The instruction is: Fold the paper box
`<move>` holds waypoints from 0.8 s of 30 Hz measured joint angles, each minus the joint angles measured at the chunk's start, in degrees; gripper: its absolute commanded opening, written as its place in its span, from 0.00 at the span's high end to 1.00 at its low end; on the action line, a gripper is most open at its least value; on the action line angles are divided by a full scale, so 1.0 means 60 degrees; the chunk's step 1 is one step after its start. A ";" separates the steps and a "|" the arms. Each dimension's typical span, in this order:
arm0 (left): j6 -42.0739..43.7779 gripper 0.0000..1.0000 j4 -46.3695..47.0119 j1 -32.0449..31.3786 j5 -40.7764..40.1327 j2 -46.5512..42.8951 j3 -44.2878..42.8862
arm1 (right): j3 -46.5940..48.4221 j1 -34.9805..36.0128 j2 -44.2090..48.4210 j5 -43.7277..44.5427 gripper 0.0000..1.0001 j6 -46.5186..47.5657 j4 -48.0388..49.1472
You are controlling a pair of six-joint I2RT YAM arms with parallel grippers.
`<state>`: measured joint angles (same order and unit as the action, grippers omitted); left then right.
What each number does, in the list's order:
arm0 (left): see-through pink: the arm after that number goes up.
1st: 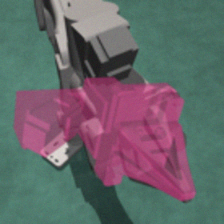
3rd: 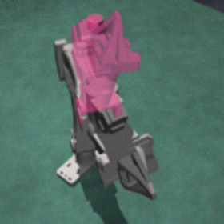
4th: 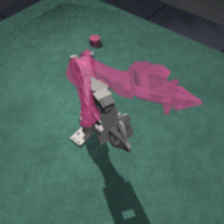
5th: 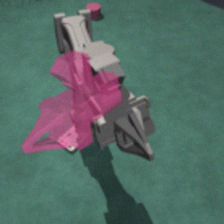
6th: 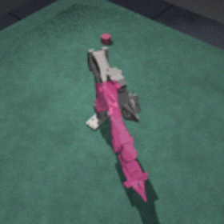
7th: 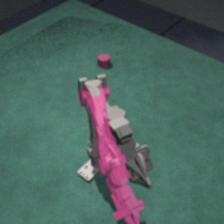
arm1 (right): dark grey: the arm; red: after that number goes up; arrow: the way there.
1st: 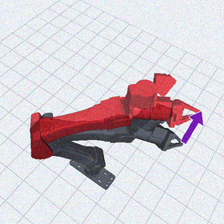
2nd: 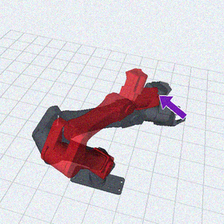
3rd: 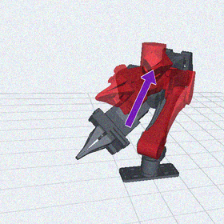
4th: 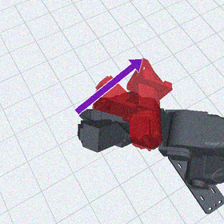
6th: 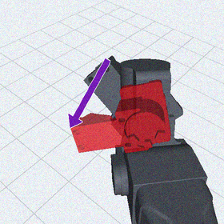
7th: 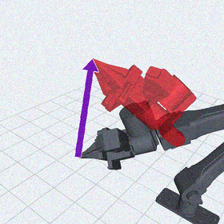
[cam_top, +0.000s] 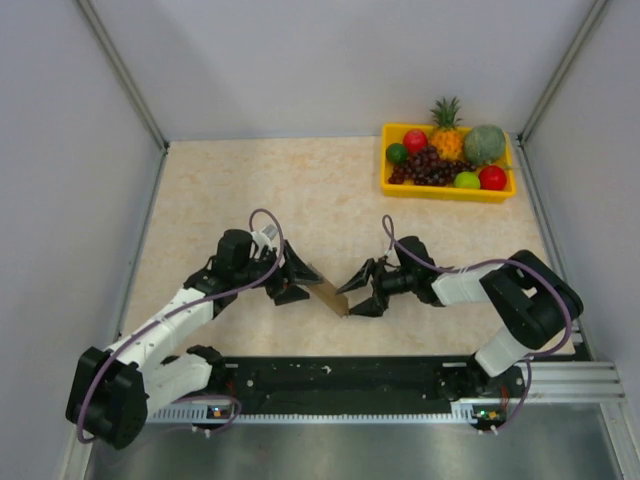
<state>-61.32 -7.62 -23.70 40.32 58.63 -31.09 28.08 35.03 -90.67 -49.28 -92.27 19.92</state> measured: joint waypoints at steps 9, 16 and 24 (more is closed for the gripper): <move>-0.0769 0.23 -0.0259 -0.0353 0.0091 0.0076 0.0208 | 0.0168 -0.0903 -0.0033 -0.0379 0.41 -0.1468 0.1770; 0.1523 0.18 -0.2266 -0.0357 -0.0688 0.0248 -0.1249 | 0.0736 -0.1829 0.0379 -0.0565 0.32 0.0448 0.0175; 0.3308 0.20 -0.2707 -0.0237 -0.1501 -0.0313 -0.1497 | 0.4557 0.0066 0.1406 0.2076 0.19 0.8856 -0.4994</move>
<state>-41.47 -23.86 -25.12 31.31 56.75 -40.07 55.42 35.42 -82.24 -36.82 -39.13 -10.04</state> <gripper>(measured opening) 0.774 0.806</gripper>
